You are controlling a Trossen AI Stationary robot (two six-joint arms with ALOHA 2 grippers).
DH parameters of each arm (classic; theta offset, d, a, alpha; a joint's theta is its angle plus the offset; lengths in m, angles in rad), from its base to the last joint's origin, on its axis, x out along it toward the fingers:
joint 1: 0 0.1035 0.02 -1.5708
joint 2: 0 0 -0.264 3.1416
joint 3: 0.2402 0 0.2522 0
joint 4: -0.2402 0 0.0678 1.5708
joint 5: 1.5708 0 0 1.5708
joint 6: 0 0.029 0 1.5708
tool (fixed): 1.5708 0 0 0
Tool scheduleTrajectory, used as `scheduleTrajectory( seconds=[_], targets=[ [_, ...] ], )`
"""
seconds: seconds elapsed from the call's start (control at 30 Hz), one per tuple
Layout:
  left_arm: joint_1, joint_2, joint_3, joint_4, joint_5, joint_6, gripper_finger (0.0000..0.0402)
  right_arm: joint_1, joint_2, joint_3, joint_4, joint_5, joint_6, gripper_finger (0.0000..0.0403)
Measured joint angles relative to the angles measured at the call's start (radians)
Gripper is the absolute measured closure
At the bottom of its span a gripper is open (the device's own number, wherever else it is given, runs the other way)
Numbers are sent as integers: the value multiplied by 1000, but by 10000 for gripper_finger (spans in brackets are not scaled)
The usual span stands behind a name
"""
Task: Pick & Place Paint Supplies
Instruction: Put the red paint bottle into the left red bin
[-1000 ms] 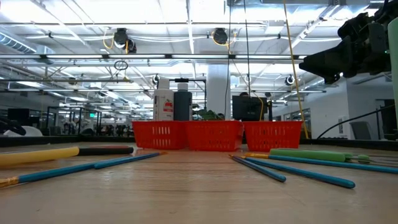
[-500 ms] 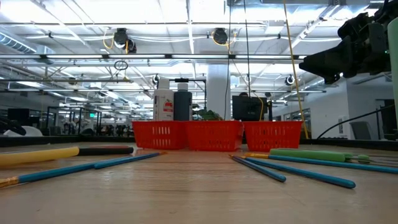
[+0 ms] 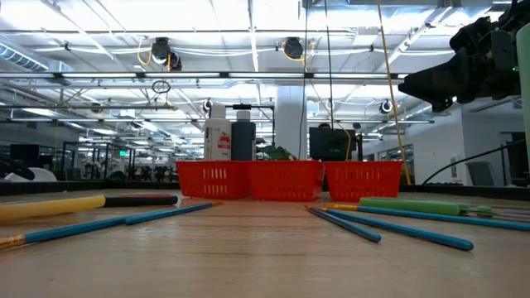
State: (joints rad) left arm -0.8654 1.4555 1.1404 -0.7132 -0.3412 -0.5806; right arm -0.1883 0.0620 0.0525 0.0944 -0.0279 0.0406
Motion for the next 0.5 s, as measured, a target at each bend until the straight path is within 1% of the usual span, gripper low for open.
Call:
scheduleTrajectory(
  seconds=[0.27, 0.4, 0.5],
  targets=[
    [16, 0, 0, 6, 1, 0, 262, 0, 0, 0, 0, 0, 0, 261],
    [37, 0, 0, 12, -2, 0, 279, 0, 0, 0, 0, 0, 0, 261],
    [60, 0, 1, 12, -27, 2, 279, 0, 0, 0, 0, 0, 0, 261]
  ],
)
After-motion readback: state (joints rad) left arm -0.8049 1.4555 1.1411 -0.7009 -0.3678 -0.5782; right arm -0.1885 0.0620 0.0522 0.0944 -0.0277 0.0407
